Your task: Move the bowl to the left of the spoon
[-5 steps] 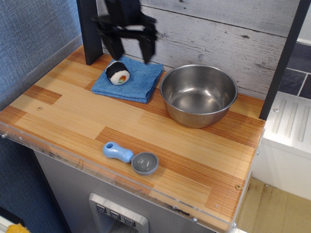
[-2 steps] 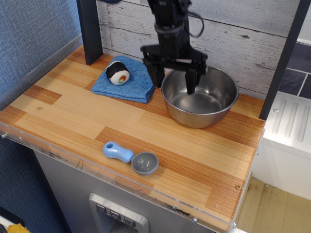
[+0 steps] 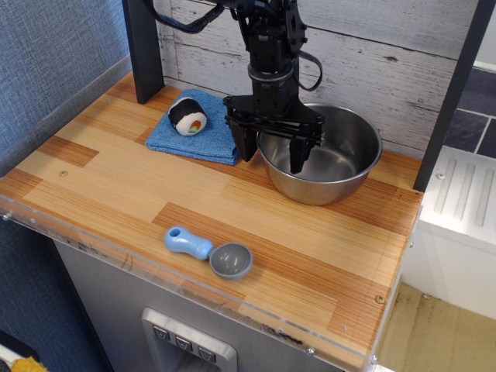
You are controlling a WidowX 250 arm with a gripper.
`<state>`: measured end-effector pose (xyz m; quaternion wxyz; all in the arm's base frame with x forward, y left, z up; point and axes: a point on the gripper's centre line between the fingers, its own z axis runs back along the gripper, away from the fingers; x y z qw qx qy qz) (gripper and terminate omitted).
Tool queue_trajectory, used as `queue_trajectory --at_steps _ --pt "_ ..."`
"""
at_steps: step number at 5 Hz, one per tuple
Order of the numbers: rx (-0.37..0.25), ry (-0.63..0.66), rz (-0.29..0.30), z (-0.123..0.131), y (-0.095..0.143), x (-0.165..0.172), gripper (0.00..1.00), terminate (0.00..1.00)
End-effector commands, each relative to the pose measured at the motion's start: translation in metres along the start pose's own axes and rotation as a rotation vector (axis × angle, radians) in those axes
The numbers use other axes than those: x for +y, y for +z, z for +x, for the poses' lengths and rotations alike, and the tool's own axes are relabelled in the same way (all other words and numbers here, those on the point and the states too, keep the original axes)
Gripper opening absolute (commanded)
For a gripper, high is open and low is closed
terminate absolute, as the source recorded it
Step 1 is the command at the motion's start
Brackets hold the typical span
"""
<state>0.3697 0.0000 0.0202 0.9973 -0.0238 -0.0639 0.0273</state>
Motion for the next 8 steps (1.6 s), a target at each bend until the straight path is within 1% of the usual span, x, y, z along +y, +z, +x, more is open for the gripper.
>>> queue_trajectory --at_steps 1,3,5,6,7,8 --pt "-0.037 -0.013 -0.014 0.005 0.007 -0.003 0.0 0.0" --pt "-0.043 -0.017 -0.014 0.001 0.01 -0.008 0.0 0.0" --pt "-0.056 -0.036 -0.03 0.005 0.016 -0.01 0.0 0.0" --pt "-0.065 -0.076 -0.052 0.008 0.036 -0.01 0.0 0.0" --pt "-0.11 -0.091 -0.063 0.007 0.071 -0.01 0.0 0.0" --pt "-0.112 -0.118 -0.019 -0.006 0.11 -0.002 0.0 0.0"
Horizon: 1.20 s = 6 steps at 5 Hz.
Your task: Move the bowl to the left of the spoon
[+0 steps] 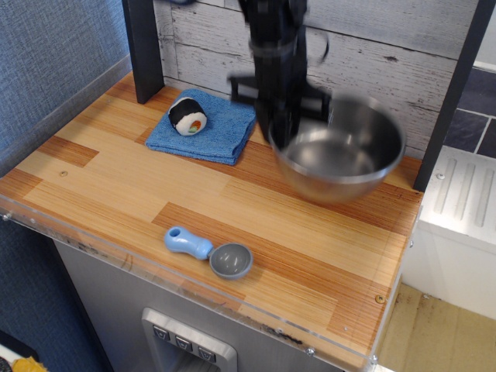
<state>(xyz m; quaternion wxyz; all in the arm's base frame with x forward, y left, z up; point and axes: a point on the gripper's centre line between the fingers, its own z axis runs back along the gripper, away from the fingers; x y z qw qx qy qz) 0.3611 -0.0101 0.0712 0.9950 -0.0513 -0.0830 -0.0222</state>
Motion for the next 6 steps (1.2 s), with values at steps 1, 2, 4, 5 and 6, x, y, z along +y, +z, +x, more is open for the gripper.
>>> queue_trajectory --at_steps 1,2,4,5,6 --pt "-0.091 -0.022 0.088 -0.033 0.095 0.027 0.0 0.0" --pt "-0.115 -0.002 0.091 -0.065 0.106 0.052 0.0 0.0" --pt "-0.058 0.118 0.105 -0.125 0.09 0.113 0.0 0.0" --pt "-0.047 0.205 0.119 -0.154 0.079 0.153 0.0 0.0" --pt "-0.036 0.256 0.135 -0.16 0.072 0.183 0.0 0.0"
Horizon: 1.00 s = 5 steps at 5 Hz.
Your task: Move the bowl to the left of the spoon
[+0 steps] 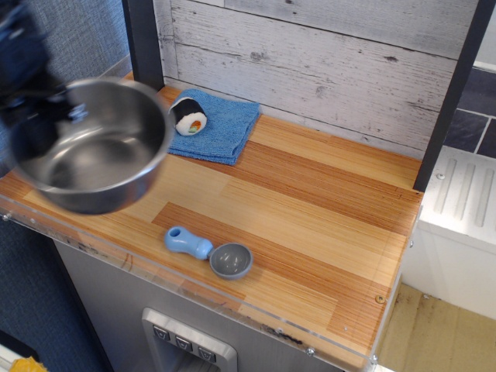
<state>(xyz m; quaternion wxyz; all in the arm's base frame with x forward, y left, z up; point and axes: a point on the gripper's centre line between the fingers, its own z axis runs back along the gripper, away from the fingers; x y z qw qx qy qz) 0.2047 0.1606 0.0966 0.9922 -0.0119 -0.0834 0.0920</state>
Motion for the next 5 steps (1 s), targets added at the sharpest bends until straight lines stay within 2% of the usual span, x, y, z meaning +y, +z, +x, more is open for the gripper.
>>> queue_trajectory --at_steps 1,2,4,5 --pt "-0.019 0.063 0.055 0.013 -0.007 0.041 0.0 0.0" --pt "-0.008 0.085 0.06 0.028 -0.022 0.044 0.0 0.0" --pt "0.037 0.063 0.062 0.035 -0.055 0.041 0.0 0.0" --pt "0.055 0.057 0.059 0.037 -0.062 0.038 0.0 0.0"
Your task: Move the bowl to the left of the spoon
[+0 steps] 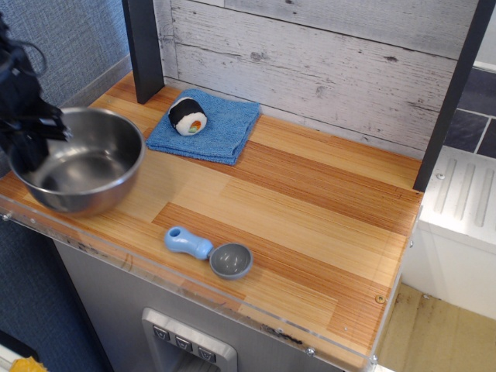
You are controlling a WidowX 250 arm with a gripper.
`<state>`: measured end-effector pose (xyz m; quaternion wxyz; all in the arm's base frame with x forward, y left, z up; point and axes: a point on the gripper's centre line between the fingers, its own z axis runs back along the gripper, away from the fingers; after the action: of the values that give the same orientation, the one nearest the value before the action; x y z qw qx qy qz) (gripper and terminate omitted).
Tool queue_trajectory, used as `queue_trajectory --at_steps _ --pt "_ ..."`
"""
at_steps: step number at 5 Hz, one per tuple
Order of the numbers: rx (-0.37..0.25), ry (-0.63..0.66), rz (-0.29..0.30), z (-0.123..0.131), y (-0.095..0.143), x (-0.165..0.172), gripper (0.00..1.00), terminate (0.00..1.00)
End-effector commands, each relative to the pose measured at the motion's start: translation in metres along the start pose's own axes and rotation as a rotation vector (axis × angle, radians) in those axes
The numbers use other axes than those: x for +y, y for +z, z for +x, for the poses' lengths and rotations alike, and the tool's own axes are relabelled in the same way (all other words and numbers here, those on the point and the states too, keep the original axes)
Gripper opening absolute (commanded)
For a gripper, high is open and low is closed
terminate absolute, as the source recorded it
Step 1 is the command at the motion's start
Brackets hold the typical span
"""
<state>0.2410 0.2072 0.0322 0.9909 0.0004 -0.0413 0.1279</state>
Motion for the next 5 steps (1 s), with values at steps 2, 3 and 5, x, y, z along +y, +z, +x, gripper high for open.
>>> queue_trajectory --at_steps 2,3,5 --pt "-0.011 0.04 0.023 0.003 0.001 -0.033 1.0 0.0" --pt "-0.009 0.044 0.023 0.004 0.003 -0.039 1.0 0.0" --pt "-0.011 0.038 0.023 0.005 0.007 -0.049 1.0 0.0"
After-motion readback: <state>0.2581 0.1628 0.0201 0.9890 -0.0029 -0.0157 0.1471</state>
